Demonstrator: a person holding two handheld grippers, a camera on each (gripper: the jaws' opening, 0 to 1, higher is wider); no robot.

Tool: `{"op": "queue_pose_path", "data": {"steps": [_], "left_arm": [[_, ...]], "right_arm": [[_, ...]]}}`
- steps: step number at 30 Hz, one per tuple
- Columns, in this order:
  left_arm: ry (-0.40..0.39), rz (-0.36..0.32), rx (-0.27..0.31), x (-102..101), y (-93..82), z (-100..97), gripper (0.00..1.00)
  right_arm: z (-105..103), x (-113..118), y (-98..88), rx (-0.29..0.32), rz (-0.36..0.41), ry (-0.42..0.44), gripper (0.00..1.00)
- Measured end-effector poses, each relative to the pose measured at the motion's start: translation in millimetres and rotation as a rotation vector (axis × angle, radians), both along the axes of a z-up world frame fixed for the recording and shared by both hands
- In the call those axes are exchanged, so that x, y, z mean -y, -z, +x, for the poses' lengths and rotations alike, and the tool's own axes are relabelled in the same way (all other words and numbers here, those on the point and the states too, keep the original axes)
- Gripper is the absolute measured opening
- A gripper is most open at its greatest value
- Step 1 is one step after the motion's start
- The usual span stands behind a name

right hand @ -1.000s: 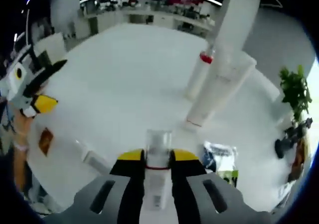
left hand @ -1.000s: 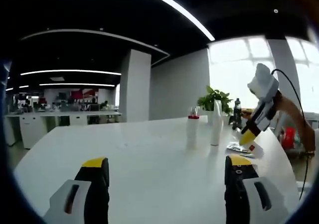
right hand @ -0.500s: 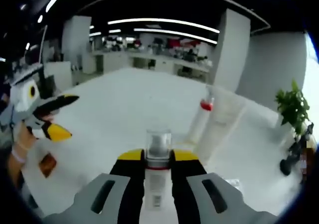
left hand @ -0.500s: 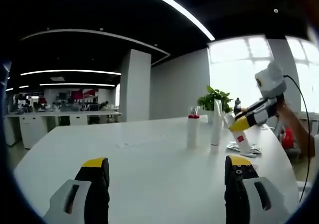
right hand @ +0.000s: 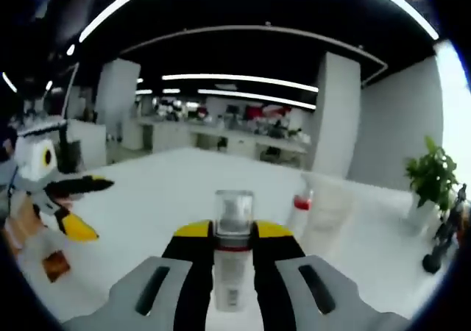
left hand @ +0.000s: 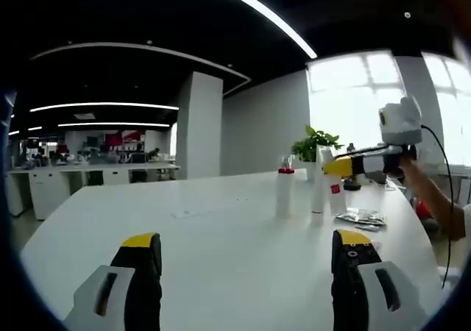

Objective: Arrange the skincare products in the storage area until every visible bottle or jar stands upright without overlapping.

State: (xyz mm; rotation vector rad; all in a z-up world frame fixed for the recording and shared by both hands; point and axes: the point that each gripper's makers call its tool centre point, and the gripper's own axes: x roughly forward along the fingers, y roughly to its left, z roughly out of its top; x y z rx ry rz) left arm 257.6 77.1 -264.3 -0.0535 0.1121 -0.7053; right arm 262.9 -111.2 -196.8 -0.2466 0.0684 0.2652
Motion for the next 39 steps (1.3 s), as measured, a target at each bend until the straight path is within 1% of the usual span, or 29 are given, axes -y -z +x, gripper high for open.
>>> {"op": "queue_pose_path", "data": {"steps": [1,2,3,4,5,7,9,10,12,14,16,20,21,24,27,29,31,33,34,36,37,38,39], "left_arm": [[-0.001,0.001,0.0,0,0.2,0.0,0.99],[-0.002,0.002,0.0,0,0.3,0.2,0.99],[-0.001,0.002,0.0,0,0.3,0.2,0.99],[-0.001,0.001,0.0,0,0.2,0.1,0.99],[-0.001,0.001,0.0,0,0.2,0.1,0.99],[-0.001,0.002,0.0,0,0.3,0.3,0.99],[0.0,0.002,0.0,1,0.4,0.2,0.99],[0.0,0.003,0.0,1,0.4,0.2,0.99],[0.0,0.003,0.0,1,0.6,0.4,0.99],[0.001,0.004,-0.001,1,0.9,0.3,0.99],[0.001,0.005,-0.001,1,1.1,0.8,0.99],[0.001,0.008,-0.006,2,2.9,1.2,0.99],[0.0,0.009,-0.009,2,3.6,1.5,0.99],[0.0,0.009,-0.011,2,4.2,1.6,0.99],[0.0,0.011,-0.014,2,5.0,1.6,0.99],[-0.001,0.011,-0.014,2,5.2,2.2,0.99],[0.0,0.009,-0.017,2,5.5,1.9,0.99],[0.003,0.011,-0.017,3,6.1,1.4,0.99],[0.004,0.012,-0.017,3,6.3,1.3,0.99],[0.006,0.016,-0.017,5,7.0,0.7,0.99],[0.007,0.017,-0.017,5,7.3,0.3,0.99],[0.007,0.018,-0.018,5,7.4,0.1,0.99],[0.008,0.019,-0.019,5,7.6,0.0,0.99]], "right_arm": [[1,-1,-2.6,0.02,0.006,-0.007,0.18],[2,-2,-6.8,0.05,0.027,-0.015,0.18],[3,-3,-13.8,0.092,0.077,-0.024,0.18],[4,-2,-18.4,0.118,0.093,-0.026,0.18],[5,-2,-20.1,0.129,0.1,-0.028,0.18],[10,-1,-32.2,0.207,0.126,-0.038,0.18],[14,1,-37.9,0.248,0.149,-0.034,0.18],[16,1,-38.2,0.255,0.145,-0.033,0.18],[19,-1,-43.7,0.293,0.189,-0.047,0.18],[23,-1,-41.8,0.283,0.202,-0.041,0.18],[29,-3,-42.1,0.293,0.23,-0.03,0.18],[42,-10,-38.9,0.303,0.219,-0.022,0.18],[48,-11,-36.5,0.296,0.21,-0.021,0.18],[55,-14,-30.7,0.288,0.199,-0.015,0.18],[62,-13,-25.3,0.274,0.23,-0.009,0.18],[67,-11,-21.7,0.26,0.227,0.006,0.18],[81,-10,-21.2,0.25,0.222,0.017,0.18],[83,-9,-19.3,0.245,0.221,0.028,0.18],[77,-10,-17.3,0.247,0.223,0.036,0.18],[76,-13,-13.8,0.244,0.222,0.038,0.18],[77,-14,-11.8,0.238,0.221,0.04,0.18],[83,-15,-9.4,0.227,0.219,0.041,0.18],[85,-16,-7.0,0.217,0.219,0.04,0.18]]}}
